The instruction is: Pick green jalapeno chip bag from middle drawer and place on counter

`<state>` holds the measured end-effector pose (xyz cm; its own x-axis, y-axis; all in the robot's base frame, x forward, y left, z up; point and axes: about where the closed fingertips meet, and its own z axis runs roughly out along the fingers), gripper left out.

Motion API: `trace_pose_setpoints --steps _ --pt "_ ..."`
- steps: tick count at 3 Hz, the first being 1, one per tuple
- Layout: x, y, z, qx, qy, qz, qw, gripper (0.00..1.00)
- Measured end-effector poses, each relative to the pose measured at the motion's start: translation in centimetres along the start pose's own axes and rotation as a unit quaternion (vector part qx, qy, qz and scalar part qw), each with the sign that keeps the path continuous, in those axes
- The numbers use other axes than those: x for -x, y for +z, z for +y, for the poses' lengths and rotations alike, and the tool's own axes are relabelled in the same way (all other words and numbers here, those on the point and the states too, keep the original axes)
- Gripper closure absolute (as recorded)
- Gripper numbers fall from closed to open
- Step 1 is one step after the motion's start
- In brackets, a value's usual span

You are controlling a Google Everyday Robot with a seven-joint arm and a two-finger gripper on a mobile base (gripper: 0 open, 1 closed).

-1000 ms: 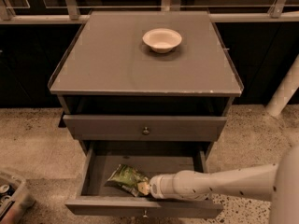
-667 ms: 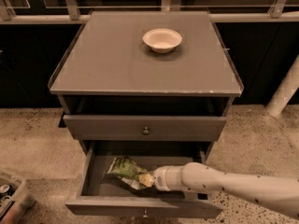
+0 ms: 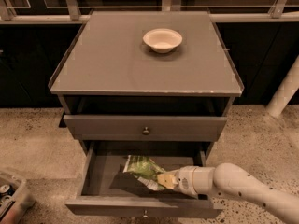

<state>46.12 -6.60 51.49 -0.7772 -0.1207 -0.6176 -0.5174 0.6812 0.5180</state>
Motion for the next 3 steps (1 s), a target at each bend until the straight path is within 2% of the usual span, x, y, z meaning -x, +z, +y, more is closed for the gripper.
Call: trace_pose_setpoints --steps 1,2,3 --pt "0.0 0.0 0.0 0.000 0.000 0.000 1.0000 1.00" --pt "0.3 -0.7 0.7 0.017 0.004 0.004 0.9998 1.00" --pt "1.7 -4.2 4.2 0.032 -0.020 -0.016 0.9992 1.00"
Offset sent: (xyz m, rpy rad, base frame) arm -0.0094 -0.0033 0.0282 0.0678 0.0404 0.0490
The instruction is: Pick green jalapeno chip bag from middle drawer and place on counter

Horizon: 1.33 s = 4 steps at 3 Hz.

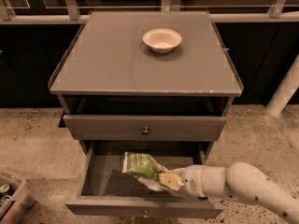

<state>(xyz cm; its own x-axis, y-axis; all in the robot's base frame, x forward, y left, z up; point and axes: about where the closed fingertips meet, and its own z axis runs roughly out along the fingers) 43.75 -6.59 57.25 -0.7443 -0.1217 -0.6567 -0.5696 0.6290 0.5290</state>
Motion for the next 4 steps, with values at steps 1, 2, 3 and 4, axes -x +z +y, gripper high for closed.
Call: trace_pose_setpoints --steps 1,2,3,4 --pt "2.5 -5.2 3.6 -0.024 -0.027 -0.033 0.9988 1.00" --pt "5.0 -9.6 5.9 -0.053 -0.044 -0.039 0.9969 1.00" --pt "5.0 -9.6 5.9 -0.053 -0.044 -0.039 0.9969 1.00" --pt "5.8 -10.3 5.9 -0.062 -0.045 -0.044 0.9961 1.00"
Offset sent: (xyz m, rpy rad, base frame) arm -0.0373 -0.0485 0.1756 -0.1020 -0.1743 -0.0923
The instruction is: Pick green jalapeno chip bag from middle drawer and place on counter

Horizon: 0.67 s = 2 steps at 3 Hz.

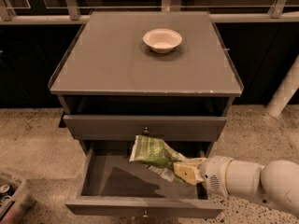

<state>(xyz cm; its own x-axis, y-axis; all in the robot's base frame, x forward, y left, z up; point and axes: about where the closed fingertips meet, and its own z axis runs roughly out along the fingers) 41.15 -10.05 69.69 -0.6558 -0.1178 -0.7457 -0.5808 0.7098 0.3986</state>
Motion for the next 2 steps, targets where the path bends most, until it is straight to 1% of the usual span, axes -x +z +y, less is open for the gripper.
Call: trace_pose_setpoints --steps 1,2 --pt "3.3 -2.5 1.3 -0.028 -0.034 -0.028 0.9986 1.00" --pt "7.1 -5.4 3.3 -0.055 -0.077 -0.058 0.9938 1.00"
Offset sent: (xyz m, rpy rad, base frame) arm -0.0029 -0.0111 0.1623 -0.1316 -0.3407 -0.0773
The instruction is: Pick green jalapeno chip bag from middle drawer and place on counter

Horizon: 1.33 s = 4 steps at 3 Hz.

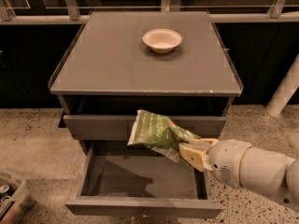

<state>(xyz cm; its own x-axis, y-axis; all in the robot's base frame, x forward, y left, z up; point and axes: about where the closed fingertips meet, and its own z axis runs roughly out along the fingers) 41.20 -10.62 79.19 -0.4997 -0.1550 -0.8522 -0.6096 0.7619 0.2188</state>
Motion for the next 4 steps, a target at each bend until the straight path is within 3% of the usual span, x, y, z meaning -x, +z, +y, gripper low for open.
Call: trace_pose_setpoints --steps 1,2,3,4 --pt "4.2 -2.4 0.9 -0.027 -0.035 -0.025 0.9987 1.00" --pt "4.2 -2.4 0.9 -0.027 -0.035 -0.025 0.9987 1.00" --pt "5.4 -2.4 1.0 -0.023 -0.053 -0.039 0.9975 1.00" --pt "7.1 -2.3 -0.3 -0.024 -0.059 -0.058 0.9963 1.00"
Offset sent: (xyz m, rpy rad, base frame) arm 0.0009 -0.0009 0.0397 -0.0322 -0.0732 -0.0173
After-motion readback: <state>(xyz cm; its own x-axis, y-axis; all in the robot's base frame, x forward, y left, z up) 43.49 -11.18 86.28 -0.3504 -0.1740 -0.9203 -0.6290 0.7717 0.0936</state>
